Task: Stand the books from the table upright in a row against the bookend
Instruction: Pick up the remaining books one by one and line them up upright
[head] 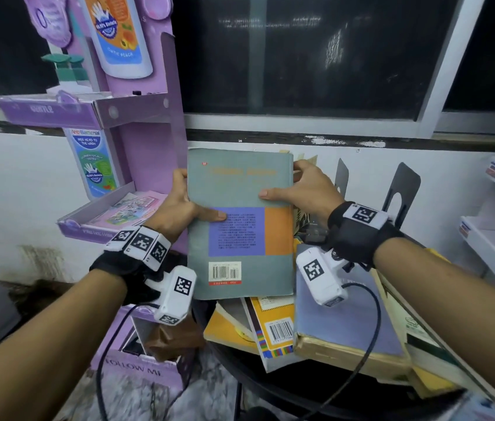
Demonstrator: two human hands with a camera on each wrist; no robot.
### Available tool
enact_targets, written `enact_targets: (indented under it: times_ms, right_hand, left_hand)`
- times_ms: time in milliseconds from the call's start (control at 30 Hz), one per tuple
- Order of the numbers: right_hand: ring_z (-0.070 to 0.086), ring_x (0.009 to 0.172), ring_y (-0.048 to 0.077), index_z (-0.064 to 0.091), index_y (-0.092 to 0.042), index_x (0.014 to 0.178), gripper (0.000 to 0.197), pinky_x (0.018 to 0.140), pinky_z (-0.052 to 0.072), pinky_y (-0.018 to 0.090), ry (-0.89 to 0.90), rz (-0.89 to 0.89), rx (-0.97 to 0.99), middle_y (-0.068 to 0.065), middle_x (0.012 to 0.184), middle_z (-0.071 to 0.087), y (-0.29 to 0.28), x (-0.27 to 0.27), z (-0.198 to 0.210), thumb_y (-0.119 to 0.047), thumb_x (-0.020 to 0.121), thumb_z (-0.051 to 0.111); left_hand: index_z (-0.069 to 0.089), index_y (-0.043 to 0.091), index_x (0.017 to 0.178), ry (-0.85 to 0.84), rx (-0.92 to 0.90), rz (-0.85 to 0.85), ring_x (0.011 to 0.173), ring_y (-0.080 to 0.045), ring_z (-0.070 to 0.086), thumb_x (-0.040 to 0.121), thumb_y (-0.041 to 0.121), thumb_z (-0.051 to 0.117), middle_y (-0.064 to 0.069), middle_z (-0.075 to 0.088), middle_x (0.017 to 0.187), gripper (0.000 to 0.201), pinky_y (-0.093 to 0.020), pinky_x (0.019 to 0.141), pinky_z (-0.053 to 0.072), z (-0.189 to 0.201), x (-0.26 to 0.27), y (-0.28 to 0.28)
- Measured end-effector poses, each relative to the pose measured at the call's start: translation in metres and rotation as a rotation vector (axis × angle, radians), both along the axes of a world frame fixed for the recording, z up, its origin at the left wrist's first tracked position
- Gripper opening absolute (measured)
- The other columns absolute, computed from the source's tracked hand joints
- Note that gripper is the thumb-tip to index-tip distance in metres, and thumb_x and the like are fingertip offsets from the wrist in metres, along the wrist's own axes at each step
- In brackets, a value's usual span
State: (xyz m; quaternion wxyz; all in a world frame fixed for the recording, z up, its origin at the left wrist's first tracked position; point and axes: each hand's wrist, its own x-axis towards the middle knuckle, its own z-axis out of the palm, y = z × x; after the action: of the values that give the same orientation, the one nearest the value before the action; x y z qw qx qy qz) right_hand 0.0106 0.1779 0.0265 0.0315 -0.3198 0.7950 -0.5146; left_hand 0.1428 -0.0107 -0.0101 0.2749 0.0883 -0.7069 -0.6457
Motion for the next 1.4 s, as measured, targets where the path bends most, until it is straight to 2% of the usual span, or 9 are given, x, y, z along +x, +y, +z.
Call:
enact_targets:
  times_ms: [133, 233, 367, 567, 733, 967, 1100, 1267, 1400]
  right_hand:
    - [0.062, 0.104, 0.016, 0.037, -0.018, 0.123, 0.087, 0.092, 0.053, 0.041, -0.213, 0.100, -0.154, -0.002, 0.113, 0.060, -0.009, 0.003, -0.004, -0.026, 0.057, 0.092]
    - [0.066, 0.104, 0.018, 0.043, -0.014, 0.125, 0.089, 0.089, 0.055, 0.040, -0.274, 0.228, -0.217, 0.004, 0.115, 0.066, -0.012, 0.004, -0.005, -0.019, 0.053, 0.094]
    - [0.068, 0.102, 0.020, 0.053, -0.012, 0.124, 0.062, 0.075, 0.058, 0.034, -0.306, 0.350, -0.212, 0.006, 0.116, 0.068, -0.004, 0.009, 0.002, -0.007, 0.070, 0.083]
    - [0.066, 0.106, 0.026, 0.058, -0.009, 0.119, 0.057, 0.088, 0.053, 0.053, -0.253, 0.420, -0.147, 0.007, 0.113, 0.070, 0.006, 0.011, 0.013, -0.009, 0.068, 0.083]
    - [0.067, 0.102, 0.029, 0.061, -0.015, 0.114, 0.054, 0.080, 0.052, 0.064, -0.107, 0.455, -0.035, 0.009, 0.112, 0.069, 0.013, 0.017, 0.026, -0.023, 0.065, 0.083]
    - [0.070, 0.089, 0.019, 0.063, -0.022, 0.113, 0.048, 0.062, 0.059, 0.045, 0.003, 0.448, -0.054, -0.002, 0.097, 0.070, 0.018, 0.023, 0.031, -0.012, 0.071, 0.083]
    - [0.069, 0.091, 0.024, 0.063, -0.025, 0.109, 0.048, 0.065, 0.057, 0.057, 0.081, 0.408, -0.099, 0.006, 0.102, 0.069, 0.018, 0.025, 0.035, -0.014, 0.069, 0.085]
    - [0.066, 0.076, 0.002, 0.063, -0.021, 0.105, 0.045, 0.056, 0.051, 0.019, 0.091, 0.379, -0.202, -0.007, 0.089, 0.068, 0.020, 0.025, 0.049, -0.006, 0.068, 0.083]
    - [0.064, 0.078, 0.004, 0.065, -0.022, 0.104, 0.046, 0.057, 0.047, 0.015, 0.162, 0.320, -0.251, -0.009, 0.089, 0.068, 0.026, 0.024, 0.061, -0.011, 0.064, 0.087]
  left_hand:
    - [0.039, 0.012, 0.122, 0.063, 0.015, -0.043, 0.105, -0.019, 0.066, 0.058, 0.000, 0.078, -0.008, 0.065, 0.117, 0.076, -0.030, 0.081, 0.056, 0.001, 0.004, 0.002]
    - [0.046, 0.001, 0.131, 0.102, 0.049, -0.069, 0.107, -0.028, 0.066, 0.067, 0.005, 0.076, -0.015, 0.066, 0.121, 0.070, -0.034, 0.083, 0.055, 0.002, 0.007, 0.003]
    - [0.052, -0.004, 0.127, 0.162, 0.135, -0.049, 0.102, -0.031, 0.067, 0.070, 0.006, 0.071, -0.019, 0.067, 0.118, 0.061, -0.034, 0.077, 0.056, -0.001, 0.011, 0.005]
    - [0.053, -0.005, 0.126, 0.203, 0.183, -0.069, 0.097, -0.030, 0.069, 0.069, 0.004, 0.068, -0.019, 0.068, 0.115, 0.060, -0.035, 0.075, 0.056, -0.004, 0.014, 0.005]
    - [0.051, -0.010, 0.126, 0.266, 0.235, -0.088, 0.087, -0.026, 0.071, 0.068, 0.002, 0.067, -0.013, 0.073, 0.102, 0.061, -0.034, 0.072, 0.057, -0.005, 0.014, 0.008]
    - [0.061, -0.001, 0.113, 0.283, 0.225, -0.092, 0.087, -0.027, 0.070, 0.063, 0.012, 0.078, -0.011, 0.073, 0.099, 0.055, -0.036, 0.074, 0.057, -0.002, 0.009, 0.005]
    - [0.066, 0.005, 0.104, 0.276, 0.188, -0.089, 0.085, -0.025, 0.071, 0.050, 0.028, 0.090, -0.010, 0.074, 0.097, 0.064, -0.035, 0.074, 0.057, 0.010, 0.007, 0.004]
    - [0.062, -0.002, 0.111, 0.268, 0.092, -0.037, 0.084, -0.024, 0.070, 0.070, 0.008, 0.069, -0.009, 0.074, 0.095, 0.043, -0.034, 0.073, 0.056, 0.038, 0.001, 0.002]
    - [0.056, -0.005, 0.122, 0.289, -0.030, -0.005, 0.092, -0.022, 0.069, 0.068, 0.011, 0.074, -0.016, 0.069, 0.110, 0.059, -0.029, 0.076, 0.055, 0.063, -0.009, 0.007]
